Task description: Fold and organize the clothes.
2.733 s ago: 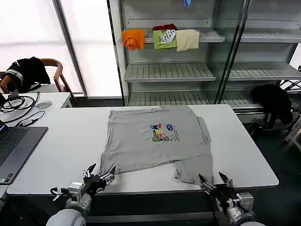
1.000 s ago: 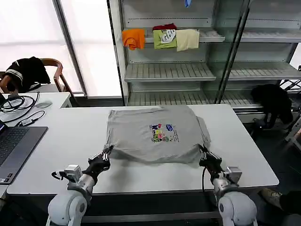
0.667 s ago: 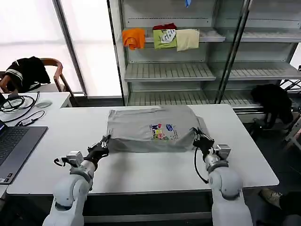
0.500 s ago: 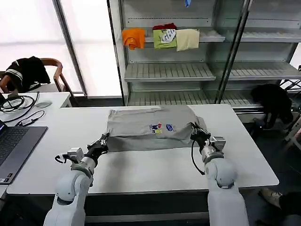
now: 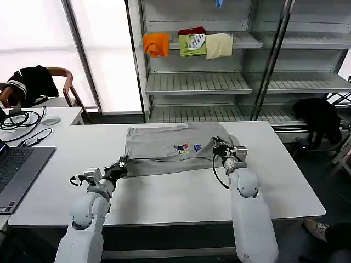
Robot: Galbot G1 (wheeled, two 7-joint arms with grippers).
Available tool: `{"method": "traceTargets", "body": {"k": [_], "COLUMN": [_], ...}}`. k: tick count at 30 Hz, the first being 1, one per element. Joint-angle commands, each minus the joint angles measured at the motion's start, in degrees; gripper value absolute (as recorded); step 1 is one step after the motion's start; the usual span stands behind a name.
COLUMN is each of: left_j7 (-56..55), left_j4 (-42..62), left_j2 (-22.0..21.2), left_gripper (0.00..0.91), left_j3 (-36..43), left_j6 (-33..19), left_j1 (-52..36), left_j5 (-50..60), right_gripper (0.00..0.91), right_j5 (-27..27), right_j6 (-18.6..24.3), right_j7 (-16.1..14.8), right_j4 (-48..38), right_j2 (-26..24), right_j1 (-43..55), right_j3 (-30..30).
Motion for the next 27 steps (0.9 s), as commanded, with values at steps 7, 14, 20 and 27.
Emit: {"method": "traceTargets", "body": {"k": [7, 14, 20, 27], "left_j7": [0.3, 0.2, 0.2, 1.3], "left_j4": [0.0, -2.9, -5.3, -6.4], "left_j2": [-0.2, 0.3, 0.6, 0.5], "left_gripper": [0.907, 0.907, 0.907, 0.907], "left_j3": [0.0, -0.2, -0.1, 0.8], "left_j6": [0.0, 0.0, 0.0, 0.2], "left_j1": [-0.7, 0.1, 2.2, 6.2], "left_j5": [2.7, 3.1, 4.8, 8.7], "right_gripper": [0.907, 0.907, 0.907, 0.907], "right_j5": [-0.8, 1.5, 2.0, -3.9], "right_j6": [1.9, 3.6, -0.4, -8.3], "right_j7": [1.2, 3.7, 3.4, 2.3], "right_j4": [-3.4, -2.2, 2.4, 15.2], "right_j2": [0.3, -0.2, -1.8, -6.5], "right_j1": [2.9, 4.0, 1.3, -10.0], "right_j3": [-0.1, 0.5, 0.9, 0.8]}}
